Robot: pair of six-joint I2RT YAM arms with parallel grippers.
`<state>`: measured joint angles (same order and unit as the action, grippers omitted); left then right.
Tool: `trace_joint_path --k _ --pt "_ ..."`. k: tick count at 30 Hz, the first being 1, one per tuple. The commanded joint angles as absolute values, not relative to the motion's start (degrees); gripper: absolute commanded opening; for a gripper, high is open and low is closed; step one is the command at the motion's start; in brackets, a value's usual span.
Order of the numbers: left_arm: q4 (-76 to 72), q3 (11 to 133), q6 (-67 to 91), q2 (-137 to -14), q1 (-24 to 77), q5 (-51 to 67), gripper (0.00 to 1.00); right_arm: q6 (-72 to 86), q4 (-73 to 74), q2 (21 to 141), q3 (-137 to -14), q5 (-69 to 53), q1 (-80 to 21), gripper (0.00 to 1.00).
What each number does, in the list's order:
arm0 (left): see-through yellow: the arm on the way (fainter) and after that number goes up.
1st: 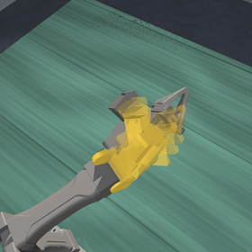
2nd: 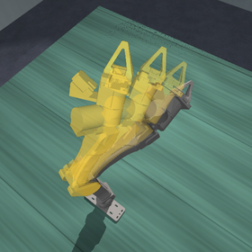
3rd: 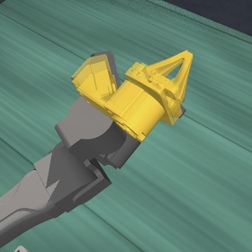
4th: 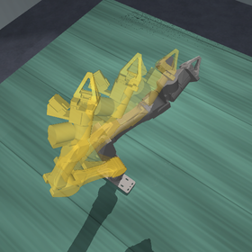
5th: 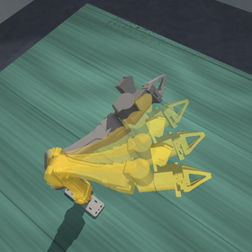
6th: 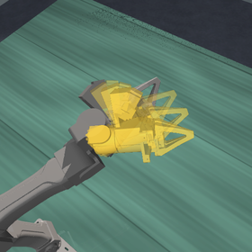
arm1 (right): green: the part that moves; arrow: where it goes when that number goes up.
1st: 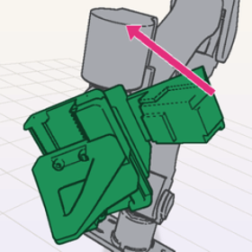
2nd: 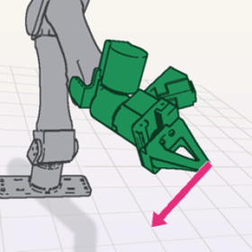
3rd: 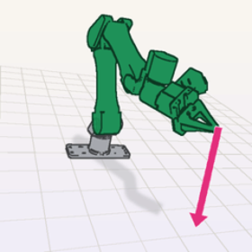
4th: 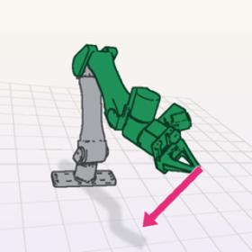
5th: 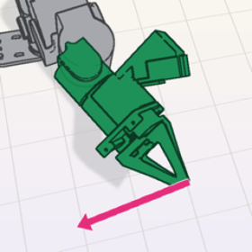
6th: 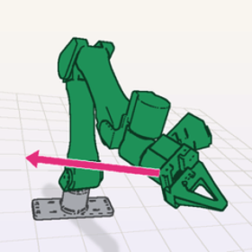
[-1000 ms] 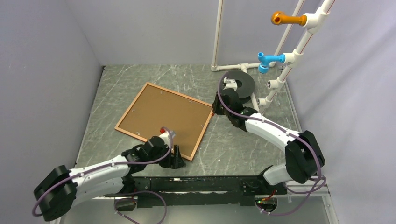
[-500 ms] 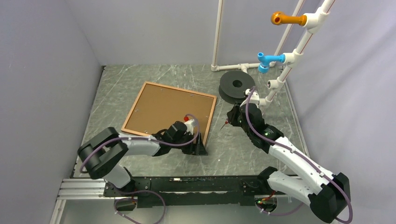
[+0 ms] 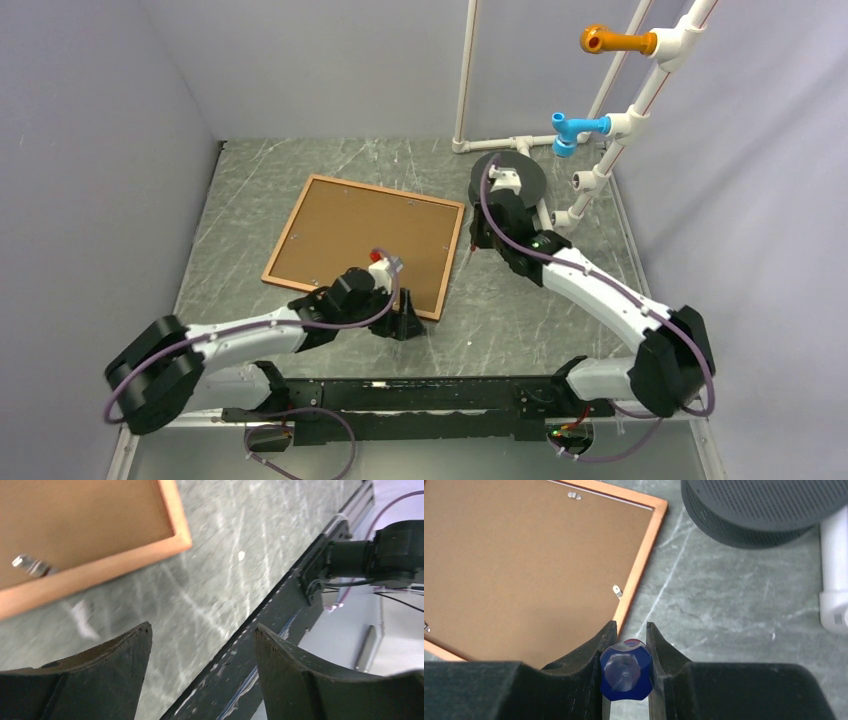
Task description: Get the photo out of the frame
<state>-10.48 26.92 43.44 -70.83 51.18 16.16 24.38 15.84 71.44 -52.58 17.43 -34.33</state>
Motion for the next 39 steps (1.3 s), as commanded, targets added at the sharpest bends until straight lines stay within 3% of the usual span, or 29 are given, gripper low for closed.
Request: trace_joint_path --k 1,6,17,39 --pt "2.62 23.99 38.81 -62.39 50.67 8.50 0.78 20.78 11.84 77.53 -60.45 15.94 -34.71 0.00" --pt "5.46 21.94 37.70 -57.71 49.65 5.80 0.79 19.36 12.46 86.56 -68.55 15.88 -34.72 0.00" --pt "1.52 21.31 37.62 -59.86 49.07 8.51 0.80 17.08 12.86 97.85 -77.08 16.94 -34.46 0.00" --pt "-1.82 23.13 36.34 -65.00 47.71 8.26 0.80 19.55 15.90 96.68 -73.66 15.08 -35.66 0.00"
